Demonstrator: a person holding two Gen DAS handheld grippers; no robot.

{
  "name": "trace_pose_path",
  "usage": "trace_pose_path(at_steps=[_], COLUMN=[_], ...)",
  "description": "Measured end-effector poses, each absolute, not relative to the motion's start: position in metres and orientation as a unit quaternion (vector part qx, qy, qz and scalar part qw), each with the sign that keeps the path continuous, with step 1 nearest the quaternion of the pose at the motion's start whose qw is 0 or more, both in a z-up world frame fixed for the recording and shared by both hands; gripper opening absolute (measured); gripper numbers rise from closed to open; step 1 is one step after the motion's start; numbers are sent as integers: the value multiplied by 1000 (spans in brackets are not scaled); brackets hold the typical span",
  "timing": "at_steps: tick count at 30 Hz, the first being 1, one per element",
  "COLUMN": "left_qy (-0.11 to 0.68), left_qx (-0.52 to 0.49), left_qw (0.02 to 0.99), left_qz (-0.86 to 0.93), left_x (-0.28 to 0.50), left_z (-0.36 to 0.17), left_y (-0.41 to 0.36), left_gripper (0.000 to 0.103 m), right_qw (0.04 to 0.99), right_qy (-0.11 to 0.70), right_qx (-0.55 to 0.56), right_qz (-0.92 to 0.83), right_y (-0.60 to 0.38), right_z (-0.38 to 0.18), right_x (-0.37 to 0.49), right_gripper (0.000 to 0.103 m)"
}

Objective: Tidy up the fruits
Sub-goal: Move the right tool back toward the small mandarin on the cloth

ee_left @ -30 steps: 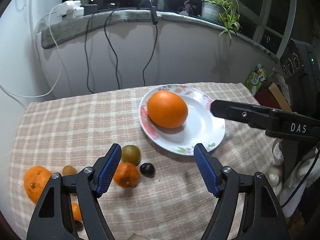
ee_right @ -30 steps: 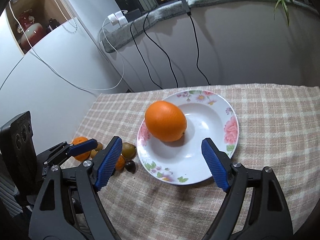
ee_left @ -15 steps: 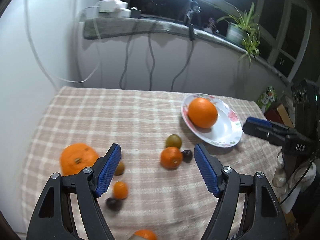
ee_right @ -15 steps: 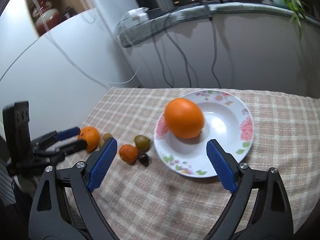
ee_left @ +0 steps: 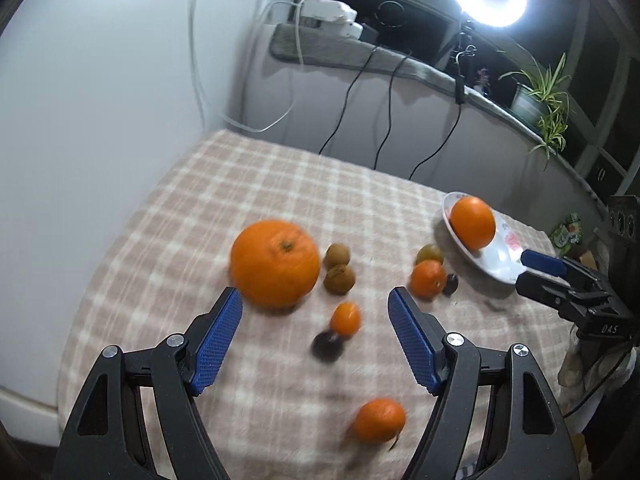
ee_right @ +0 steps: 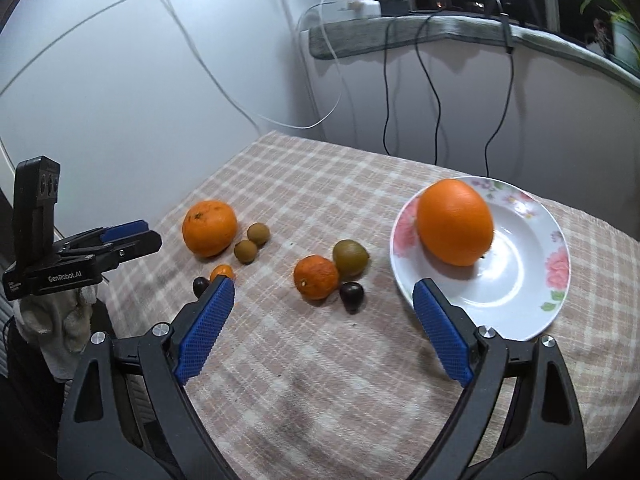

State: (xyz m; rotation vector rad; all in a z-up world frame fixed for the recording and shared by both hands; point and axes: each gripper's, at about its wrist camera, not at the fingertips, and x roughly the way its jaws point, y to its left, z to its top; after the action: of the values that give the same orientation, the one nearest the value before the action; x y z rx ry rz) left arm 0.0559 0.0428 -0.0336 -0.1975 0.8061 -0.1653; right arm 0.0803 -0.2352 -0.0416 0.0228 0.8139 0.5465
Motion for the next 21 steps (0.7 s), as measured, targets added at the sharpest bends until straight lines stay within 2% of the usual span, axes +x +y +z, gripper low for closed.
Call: trace_pose_path(at_steps=[6,7,9,12,18,21], left_qy=[413,418,426,435,444,449], left_qx=[-118,-126,-132,-126,-91,-84], left_qw=[898,894,888,882,879,876], left_qz=[-93,-101,-113,-126,-149,-153], left_x=[30,24,17,9,0,-1], left_z=[-50,-53,-56,-60,-66,-70], left_y=[45,44,40,29,6,0], left_gripper=[72,70,65,57,52,50], right_qw=[879,878,874,869,867,868], right_qy=[394,396,403,411,414,415], right_qx=[-10,-12,-13,-23,-55,-69], right_qz=[268,268,272,275,271,264], right_y=[-218,-217,-213,-206,-191,-184], right_z=[-55,-59,-64,-72,-82,-87], right_x=[77,78,80,85,95,101], right_gripper=[92,90,76,66,55,54])
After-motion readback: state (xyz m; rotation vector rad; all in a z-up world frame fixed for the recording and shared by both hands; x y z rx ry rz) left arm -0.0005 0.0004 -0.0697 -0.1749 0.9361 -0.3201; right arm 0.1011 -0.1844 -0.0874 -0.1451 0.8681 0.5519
